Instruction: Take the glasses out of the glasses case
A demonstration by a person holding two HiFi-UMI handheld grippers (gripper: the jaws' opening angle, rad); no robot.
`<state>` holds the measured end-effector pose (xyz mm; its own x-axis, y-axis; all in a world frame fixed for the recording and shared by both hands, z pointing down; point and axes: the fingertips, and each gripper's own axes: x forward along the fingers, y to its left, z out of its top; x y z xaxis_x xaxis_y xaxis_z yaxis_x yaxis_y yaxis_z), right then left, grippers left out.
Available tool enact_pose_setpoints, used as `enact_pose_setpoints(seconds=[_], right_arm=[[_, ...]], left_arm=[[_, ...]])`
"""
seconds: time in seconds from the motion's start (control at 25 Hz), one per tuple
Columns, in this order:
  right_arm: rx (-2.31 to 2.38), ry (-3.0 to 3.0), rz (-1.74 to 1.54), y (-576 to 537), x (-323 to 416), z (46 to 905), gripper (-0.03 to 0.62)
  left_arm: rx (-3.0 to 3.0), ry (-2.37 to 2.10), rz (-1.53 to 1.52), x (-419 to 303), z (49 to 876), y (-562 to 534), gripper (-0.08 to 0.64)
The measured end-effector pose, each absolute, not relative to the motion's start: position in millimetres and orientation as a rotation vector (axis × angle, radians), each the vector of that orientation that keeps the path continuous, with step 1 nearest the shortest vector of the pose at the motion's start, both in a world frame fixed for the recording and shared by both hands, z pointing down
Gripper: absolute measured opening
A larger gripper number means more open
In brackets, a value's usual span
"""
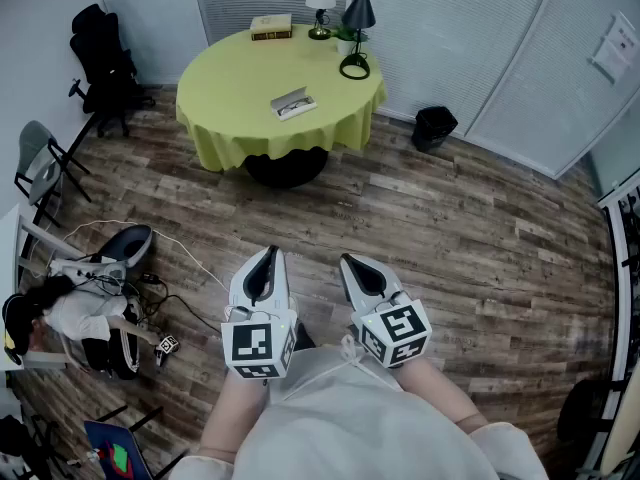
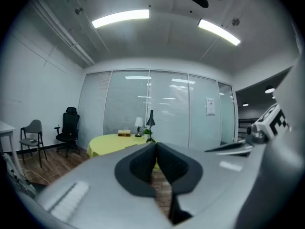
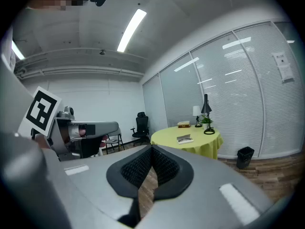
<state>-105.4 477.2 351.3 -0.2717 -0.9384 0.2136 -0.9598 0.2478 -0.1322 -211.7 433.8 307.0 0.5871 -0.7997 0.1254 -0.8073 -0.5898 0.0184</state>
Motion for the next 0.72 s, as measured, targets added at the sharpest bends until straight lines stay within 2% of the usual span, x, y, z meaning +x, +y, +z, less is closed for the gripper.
enact_pose_setpoints(seconds=[0.72], right_arm=[[1.878,-2.357,0.442,477,-86,376,-0.001]], left_arm=[[2.707,-1.309,0.253,-191,343,434,0.006]])
